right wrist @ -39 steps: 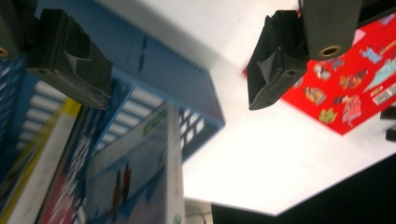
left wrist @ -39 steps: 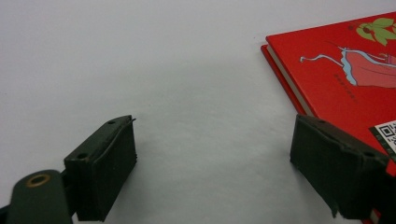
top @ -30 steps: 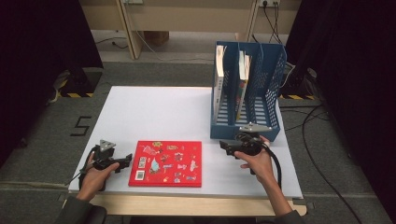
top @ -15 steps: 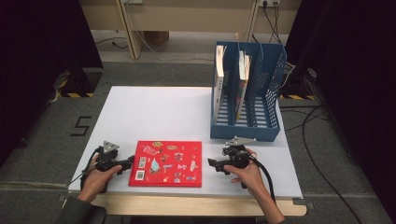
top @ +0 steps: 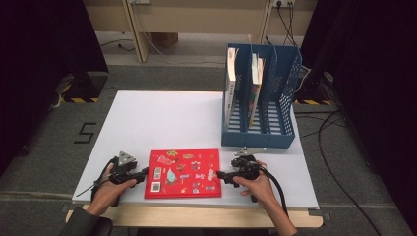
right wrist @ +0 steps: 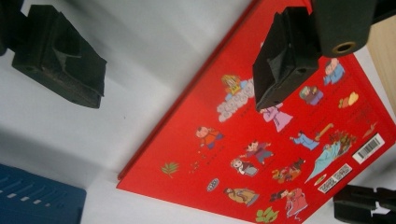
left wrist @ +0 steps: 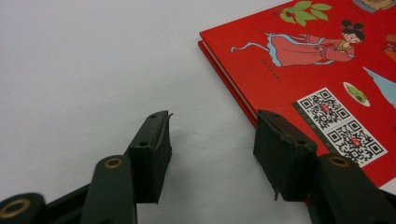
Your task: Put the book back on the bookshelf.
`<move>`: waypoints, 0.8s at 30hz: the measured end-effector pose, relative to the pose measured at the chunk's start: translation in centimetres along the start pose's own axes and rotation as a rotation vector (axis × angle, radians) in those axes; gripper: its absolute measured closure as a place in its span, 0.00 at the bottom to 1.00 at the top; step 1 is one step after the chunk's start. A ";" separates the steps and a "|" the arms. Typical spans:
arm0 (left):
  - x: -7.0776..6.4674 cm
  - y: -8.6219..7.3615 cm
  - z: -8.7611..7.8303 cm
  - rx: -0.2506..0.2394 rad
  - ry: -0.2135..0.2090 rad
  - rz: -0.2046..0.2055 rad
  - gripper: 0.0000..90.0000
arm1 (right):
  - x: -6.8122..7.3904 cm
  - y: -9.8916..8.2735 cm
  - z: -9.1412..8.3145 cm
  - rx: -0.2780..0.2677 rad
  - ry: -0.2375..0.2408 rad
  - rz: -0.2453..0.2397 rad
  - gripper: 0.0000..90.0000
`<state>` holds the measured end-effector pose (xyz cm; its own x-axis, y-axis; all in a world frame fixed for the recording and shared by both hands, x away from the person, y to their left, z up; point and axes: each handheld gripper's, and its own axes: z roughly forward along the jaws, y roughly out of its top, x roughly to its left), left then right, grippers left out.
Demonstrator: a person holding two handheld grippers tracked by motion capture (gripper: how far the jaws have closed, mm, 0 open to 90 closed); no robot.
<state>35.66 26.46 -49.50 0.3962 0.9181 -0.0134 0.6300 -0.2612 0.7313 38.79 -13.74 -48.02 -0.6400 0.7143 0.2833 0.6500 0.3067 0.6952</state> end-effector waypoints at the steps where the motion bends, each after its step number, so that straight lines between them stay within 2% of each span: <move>1: -0.3 0.0 0.0 0.001 -0.007 0.008 0.53 | -0.1 0.0 0.0 -0.001 0.005 -0.010 0.20; 4: -1.1 0.1 0.0 0.007 -0.041 0.029 0.53 | -0.2 -0.2 0.2 -0.004 0.010 -0.003 0.21; 10: -2.1 0.0 0.1 0.011 -0.082 0.057 0.42 | -0.4 -0.4 0.5 0.004 0.003 0.017 0.20; 11: -2.1 0.0 0.1 0.010 -0.087 0.058 0.40 | -0.3 -0.4 0.6 0.000 0.007 0.033 0.20; 14: -2.1 -0.1 0.1 0.014 -0.075 0.055 0.36 | -0.2 -0.5 0.9 -0.018 0.003 0.051 0.19; 16: -1.9 -0.2 0.0 0.029 -0.074 0.048 0.22 | 0.0 -0.5 1.1 -0.027 -0.009 0.056 0.18; 17: -1.8 -0.2 -0.1 0.029 -0.086 0.031 0.20 | 0.2 -0.6 1.2 -0.038 -0.016 0.055 0.18; 19: -2.0 -0.2 -0.3 0.016 -0.081 0.032 0.19 | 0.5 -0.7 1.4 -0.052 -0.027 0.059 0.17; 22: -2.5 -0.2 -0.4 0.006 -0.046 0.065 0.19 | 0.9 -0.9 1.6 -0.074 -0.055 0.081 0.17; 24: -2.5 -0.3 -0.4 0.005 -0.049 0.054 0.19 | 1.3 -1.2 1.7 -0.091 -0.076 0.091 0.16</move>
<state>34.19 24.35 -49.41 0.4617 0.8870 -0.0069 0.6099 -0.3118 0.7286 37.86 -12.09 -49.57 -0.5450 0.7832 0.2991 0.6620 0.1831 0.7268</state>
